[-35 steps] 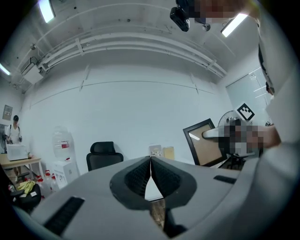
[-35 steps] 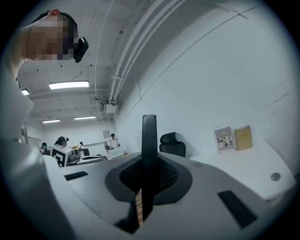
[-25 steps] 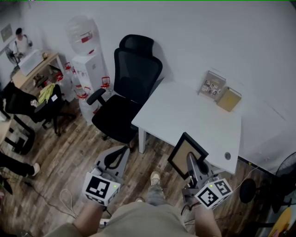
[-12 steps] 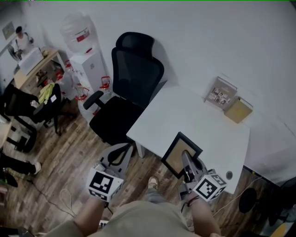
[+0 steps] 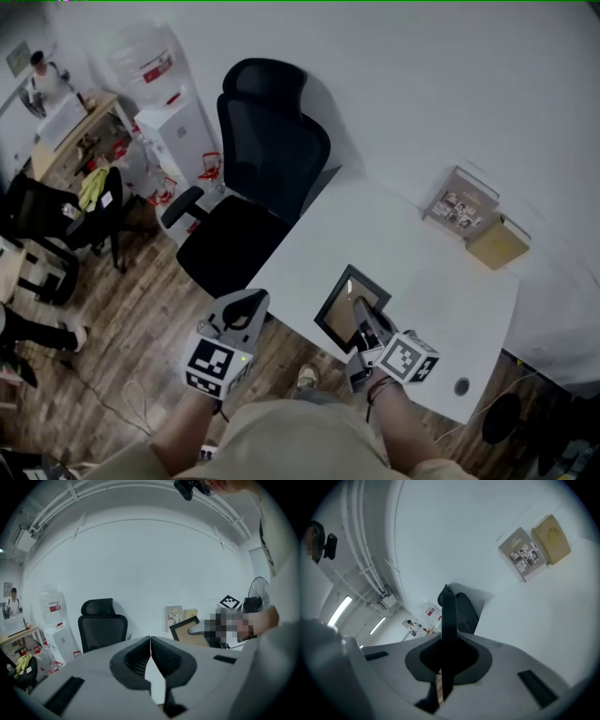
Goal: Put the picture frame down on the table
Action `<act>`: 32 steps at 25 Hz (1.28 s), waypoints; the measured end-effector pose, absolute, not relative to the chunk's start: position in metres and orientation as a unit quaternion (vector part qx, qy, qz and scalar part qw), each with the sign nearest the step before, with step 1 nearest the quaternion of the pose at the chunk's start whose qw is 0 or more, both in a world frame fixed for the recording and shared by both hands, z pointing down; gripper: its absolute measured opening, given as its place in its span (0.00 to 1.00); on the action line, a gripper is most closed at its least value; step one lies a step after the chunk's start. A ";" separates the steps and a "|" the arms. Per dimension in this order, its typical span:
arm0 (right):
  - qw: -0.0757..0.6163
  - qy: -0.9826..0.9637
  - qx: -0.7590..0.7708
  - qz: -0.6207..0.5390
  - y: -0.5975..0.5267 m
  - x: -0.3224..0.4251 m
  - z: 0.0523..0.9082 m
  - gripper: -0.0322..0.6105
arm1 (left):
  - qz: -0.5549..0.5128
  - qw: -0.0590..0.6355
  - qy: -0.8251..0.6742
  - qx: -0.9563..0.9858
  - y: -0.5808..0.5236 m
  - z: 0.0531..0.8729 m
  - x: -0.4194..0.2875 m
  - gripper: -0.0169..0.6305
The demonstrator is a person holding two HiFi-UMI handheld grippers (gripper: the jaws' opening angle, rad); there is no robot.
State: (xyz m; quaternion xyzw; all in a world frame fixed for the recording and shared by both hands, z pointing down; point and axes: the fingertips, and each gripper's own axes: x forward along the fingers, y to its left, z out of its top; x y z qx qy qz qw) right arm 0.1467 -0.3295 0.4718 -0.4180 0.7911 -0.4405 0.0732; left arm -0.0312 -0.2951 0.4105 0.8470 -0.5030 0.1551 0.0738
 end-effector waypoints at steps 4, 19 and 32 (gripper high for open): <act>0.088 0.760 -0.410 -0.497 -0.365 0.151 0.503 0.10 | 0.179 0.094 -0.508 0.837 -0.325 0.435 -0.028 0.06; 0.046 0.706 -0.425 -0.564 -0.430 0.110 0.605 0.10 | 0.222 0.163 -0.488 0.828 -0.381 0.525 -0.057 0.06; 0.007 0.664 -0.458 -0.592 -0.451 0.045 0.674 0.10 | 0.253 0.216 -0.418 0.845 -0.415 0.593 -0.102 0.06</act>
